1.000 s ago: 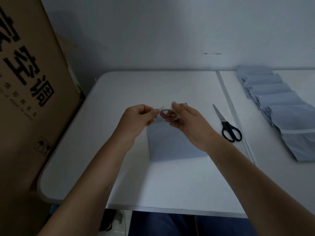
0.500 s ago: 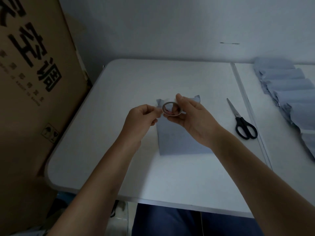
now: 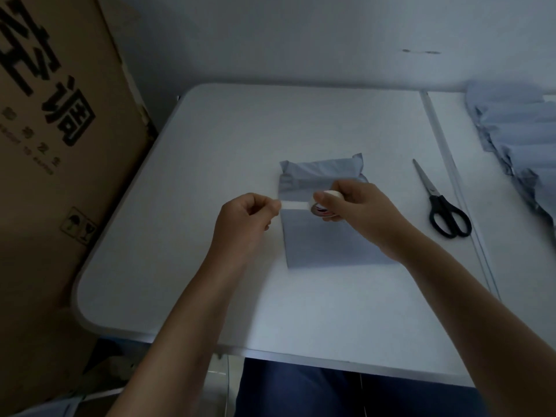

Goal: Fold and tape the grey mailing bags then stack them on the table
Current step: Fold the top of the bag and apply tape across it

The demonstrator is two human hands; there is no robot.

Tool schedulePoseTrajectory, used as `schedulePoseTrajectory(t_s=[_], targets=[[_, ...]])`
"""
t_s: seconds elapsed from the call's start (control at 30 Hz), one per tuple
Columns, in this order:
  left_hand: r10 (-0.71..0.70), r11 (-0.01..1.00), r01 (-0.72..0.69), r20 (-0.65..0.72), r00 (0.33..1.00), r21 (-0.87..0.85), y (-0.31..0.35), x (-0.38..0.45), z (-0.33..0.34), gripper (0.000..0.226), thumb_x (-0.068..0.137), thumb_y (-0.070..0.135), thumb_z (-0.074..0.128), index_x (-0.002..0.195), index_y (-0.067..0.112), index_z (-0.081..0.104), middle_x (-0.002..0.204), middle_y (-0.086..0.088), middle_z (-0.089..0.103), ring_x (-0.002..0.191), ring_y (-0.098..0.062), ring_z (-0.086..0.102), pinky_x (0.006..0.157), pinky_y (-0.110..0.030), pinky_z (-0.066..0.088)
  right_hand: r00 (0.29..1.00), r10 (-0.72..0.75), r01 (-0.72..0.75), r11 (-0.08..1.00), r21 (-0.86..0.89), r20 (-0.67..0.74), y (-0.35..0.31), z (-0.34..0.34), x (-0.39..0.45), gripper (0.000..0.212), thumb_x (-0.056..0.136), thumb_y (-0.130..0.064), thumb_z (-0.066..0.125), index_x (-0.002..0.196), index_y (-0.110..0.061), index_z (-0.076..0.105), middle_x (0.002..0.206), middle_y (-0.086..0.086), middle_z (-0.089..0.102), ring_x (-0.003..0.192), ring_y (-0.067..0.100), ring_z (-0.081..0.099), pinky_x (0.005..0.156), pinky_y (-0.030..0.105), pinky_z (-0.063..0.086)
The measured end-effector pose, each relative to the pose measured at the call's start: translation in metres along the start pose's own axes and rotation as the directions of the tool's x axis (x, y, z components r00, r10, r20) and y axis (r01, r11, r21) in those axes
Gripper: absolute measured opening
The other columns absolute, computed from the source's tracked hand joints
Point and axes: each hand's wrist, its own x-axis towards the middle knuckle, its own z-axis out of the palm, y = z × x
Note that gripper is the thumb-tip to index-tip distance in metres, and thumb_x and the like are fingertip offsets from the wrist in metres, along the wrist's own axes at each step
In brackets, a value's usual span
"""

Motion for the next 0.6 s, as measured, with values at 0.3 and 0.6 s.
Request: schedulePoseTrajectory(t_s=[0.3,0.6], targets=[[0.050,0.993,-0.046,-0.041,0.998,0.108,-0.006,-0.003,0.004,0.022,0.088,0.039,0.064,0.073,0.024,0.066,0.068,0.014,0.066,0.062,0.000,0.056,0.064,-0.021,0.045,0.972,-0.171,0.146,0.977,-0.156,-0.164,0.004,0.014,0.001,0.031,0.096,-0.031,0.056,0.073,-0.009,0.053,0.061,-0.006,0.057,0.057,-0.003,0.051,0.054,0.011,0.037],[0.174,0.925,-0.103,-0.167,0.970,0.365,-0.025,-0.008,0.018,0.018,0.088,0.038,0.064,0.077,0.023,0.065,0.069,0.012,0.062,0.066,-0.003,0.057,0.055,-0.011,0.038,0.970,-0.182,0.175,0.983,-0.056,-0.163,0.034,0.030,0.006,0.032,0.094,-0.033,0.058,0.078,-0.005,0.055,0.071,-0.004,0.068,0.073,-0.001,0.067,0.065,0.014,0.047]])
